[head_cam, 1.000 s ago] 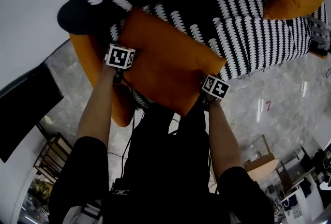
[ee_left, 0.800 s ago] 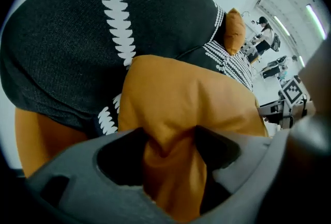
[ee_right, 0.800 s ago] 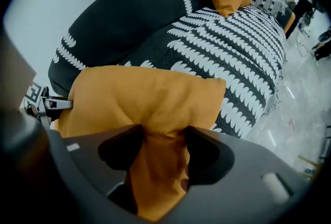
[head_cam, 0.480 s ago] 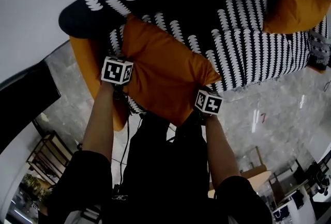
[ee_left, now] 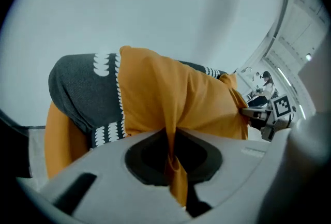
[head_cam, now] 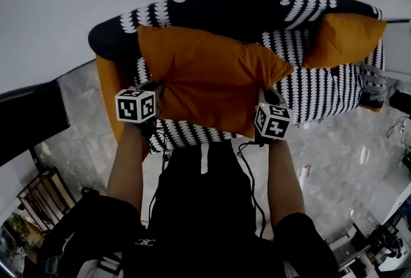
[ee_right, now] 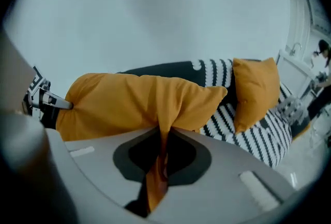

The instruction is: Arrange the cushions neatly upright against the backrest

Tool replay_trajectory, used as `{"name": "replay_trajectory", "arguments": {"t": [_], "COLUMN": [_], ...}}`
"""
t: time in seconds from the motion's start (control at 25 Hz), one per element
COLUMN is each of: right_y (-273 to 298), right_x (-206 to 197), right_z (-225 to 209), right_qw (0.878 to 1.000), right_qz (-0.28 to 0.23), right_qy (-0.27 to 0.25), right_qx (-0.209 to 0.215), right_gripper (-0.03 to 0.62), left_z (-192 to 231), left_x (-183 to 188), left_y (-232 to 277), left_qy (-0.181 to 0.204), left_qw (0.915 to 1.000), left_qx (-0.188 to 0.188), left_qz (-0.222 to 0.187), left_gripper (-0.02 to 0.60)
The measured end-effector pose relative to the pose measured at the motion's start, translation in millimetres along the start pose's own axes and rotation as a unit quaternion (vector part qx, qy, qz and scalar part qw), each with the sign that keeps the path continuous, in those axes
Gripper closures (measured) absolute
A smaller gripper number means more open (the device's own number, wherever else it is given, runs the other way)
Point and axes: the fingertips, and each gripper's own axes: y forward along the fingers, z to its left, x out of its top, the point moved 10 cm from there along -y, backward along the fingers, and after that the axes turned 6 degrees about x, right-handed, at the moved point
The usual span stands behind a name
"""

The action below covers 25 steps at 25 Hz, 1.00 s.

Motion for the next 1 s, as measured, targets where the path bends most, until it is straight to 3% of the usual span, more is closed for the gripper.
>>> {"name": "replay_trajectory", "arguments": {"t": [0.2, 0.44, 0.64, 0.84, 1.0], "right_y": [-2, 39, 94, 136, 147], "right_x": [80, 122, 137, 121, 116], "right_z": [-39, -84, -109, -131, -126], "right_qw": [0.995, 0.985, 0.979, 0.980, 0.979], "right_qz": [-0.045, -0.051, -0.039, -0.008, -0.016], "right_qy": [-0.088, -0.167, -0.199, -0.197, -0.205], "right_qx": [0.005, 0.004, -0.010, -0.011, -0.007], "right_gripper": [0.562, 0.562, 0.563, 0.568, 0.568], "left_z": [-41, -71, -73, -75, -59], "left_x": [33, 44, 53, 39, 33], "left_y": [-2, 32, 79, 118, 128], "left_qy": [-0.002, -0.012, -0.023, 0.001, -0.025], "left_qw": [0.9983, 0.9957, 0.9949, 0.9970, 0.9961], "left_qx": [0.012, 0.034, 0.053, 0.071, 0.077], "left_qz": [-0.057, -0.085, -0.083, -0.031, -0.035], "left_gripper": [0.555, 0.555, 0.557, 0.551, 0.548]}}
